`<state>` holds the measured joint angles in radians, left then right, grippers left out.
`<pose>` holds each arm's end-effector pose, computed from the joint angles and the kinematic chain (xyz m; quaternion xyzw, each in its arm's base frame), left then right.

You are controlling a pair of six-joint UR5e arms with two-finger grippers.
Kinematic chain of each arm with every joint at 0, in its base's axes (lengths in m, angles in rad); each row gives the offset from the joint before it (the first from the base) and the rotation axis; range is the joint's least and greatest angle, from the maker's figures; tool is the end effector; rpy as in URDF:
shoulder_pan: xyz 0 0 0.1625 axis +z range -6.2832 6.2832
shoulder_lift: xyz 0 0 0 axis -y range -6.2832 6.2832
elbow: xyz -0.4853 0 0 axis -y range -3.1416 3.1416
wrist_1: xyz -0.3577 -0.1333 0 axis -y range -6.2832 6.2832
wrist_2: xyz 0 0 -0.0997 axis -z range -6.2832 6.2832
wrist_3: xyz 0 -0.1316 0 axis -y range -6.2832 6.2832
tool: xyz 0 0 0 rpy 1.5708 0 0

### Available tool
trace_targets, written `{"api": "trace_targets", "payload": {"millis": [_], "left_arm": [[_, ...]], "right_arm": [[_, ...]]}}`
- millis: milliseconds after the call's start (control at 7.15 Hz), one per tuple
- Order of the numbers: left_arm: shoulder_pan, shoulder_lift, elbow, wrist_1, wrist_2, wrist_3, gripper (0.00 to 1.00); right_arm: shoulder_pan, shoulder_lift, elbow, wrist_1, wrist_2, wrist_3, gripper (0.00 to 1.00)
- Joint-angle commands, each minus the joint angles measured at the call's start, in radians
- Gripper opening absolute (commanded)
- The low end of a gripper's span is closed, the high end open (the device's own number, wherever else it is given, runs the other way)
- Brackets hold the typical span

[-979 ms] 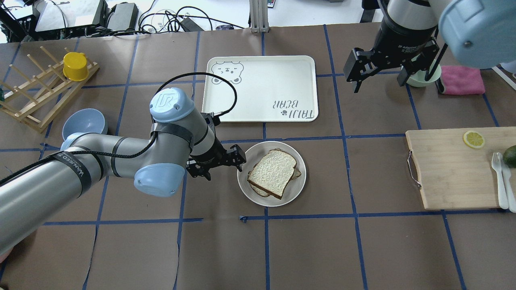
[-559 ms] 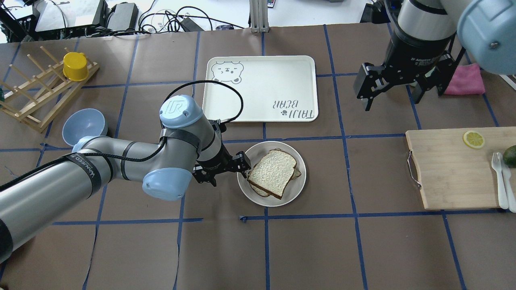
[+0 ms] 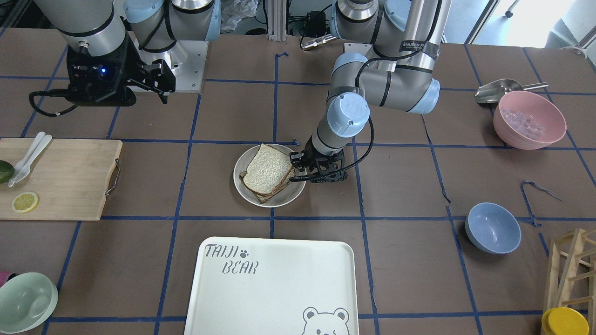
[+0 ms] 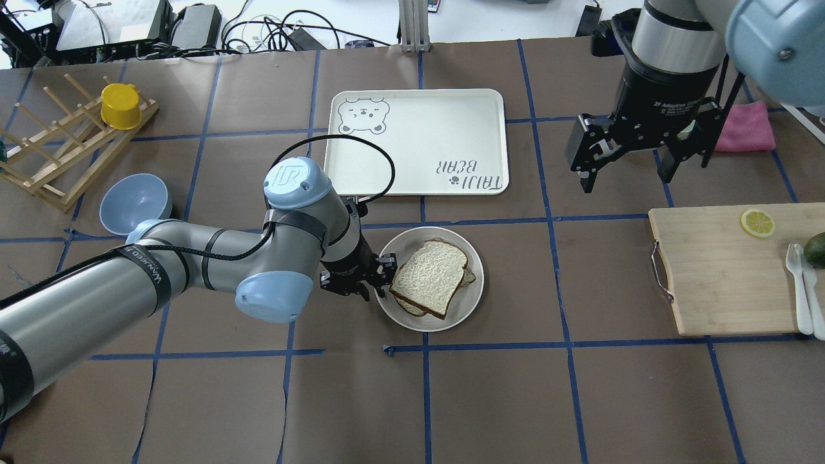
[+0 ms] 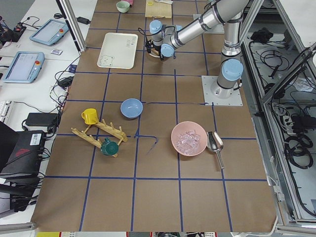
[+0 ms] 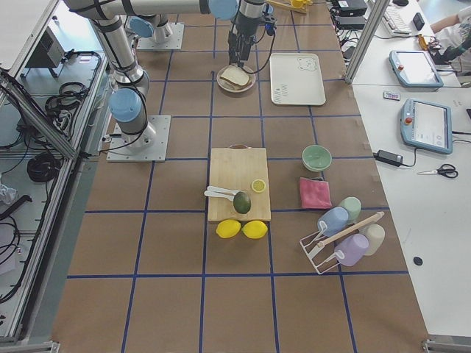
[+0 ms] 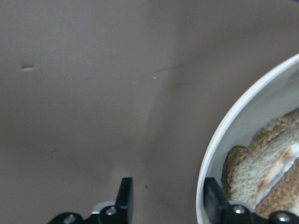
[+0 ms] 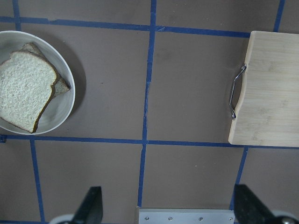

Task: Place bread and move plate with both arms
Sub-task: 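Lower the left gripper to the plate rim and grip it, then slide the plate with the left gripper onto the cream tray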

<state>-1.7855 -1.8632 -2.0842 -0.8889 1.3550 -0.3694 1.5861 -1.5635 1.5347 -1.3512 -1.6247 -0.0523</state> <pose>-0.2580 -0.4254 0.2293 0.0833 -0.9888 -0.0899 0.0852 0.1328 -0.4321 0.5102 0.0362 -0.9944 -0.0957 0.0251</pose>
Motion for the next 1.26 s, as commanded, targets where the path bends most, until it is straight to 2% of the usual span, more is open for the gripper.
{"api": "trace_targets", "payload": {"millis": [0,280,420,559,699,839,1119], "left_arm": [[-0.002,0.027,0.001,-0.001,0.003,0.018,0.0],[0.009,0.044,0.004,0.014,0.01,0.047,0.0],[0.017,0.055,0.004,0.025,0.009,0.059,0.0],[0.044,0.062,0.006,0.031,-0.006,0.056,0.0],[0.078,0.056,0.007,0.03,-0.069,0.058,0.0],[0.099,0.056,0.018,0.03,-0.115,0.055,0.0],[0.113,0.02,0.131,-0.036,-0.163,0.033,0.0]], "right_arm": [[0.003,-0.015,-0.017,0.026,0.0,-0.004,1.0],[0.003,-0.015,-0.027,0.014,0.005,-0.003,1.0],[0.005,-0.006,-0.025,-0.002,0.04,0.002,1.0],[0.005,-0.007,-0.025,-0.063,0.043,0.012,1.0],[0.005,-0.023,-0.036,-0.078,0.032,0.011,1.0],[0.008,-0.009,-0.033,-0.075,0.058,0.011,1.0],[0.006,0.006,-0.037,-0.081,0.104,0.011,1.0]]}}
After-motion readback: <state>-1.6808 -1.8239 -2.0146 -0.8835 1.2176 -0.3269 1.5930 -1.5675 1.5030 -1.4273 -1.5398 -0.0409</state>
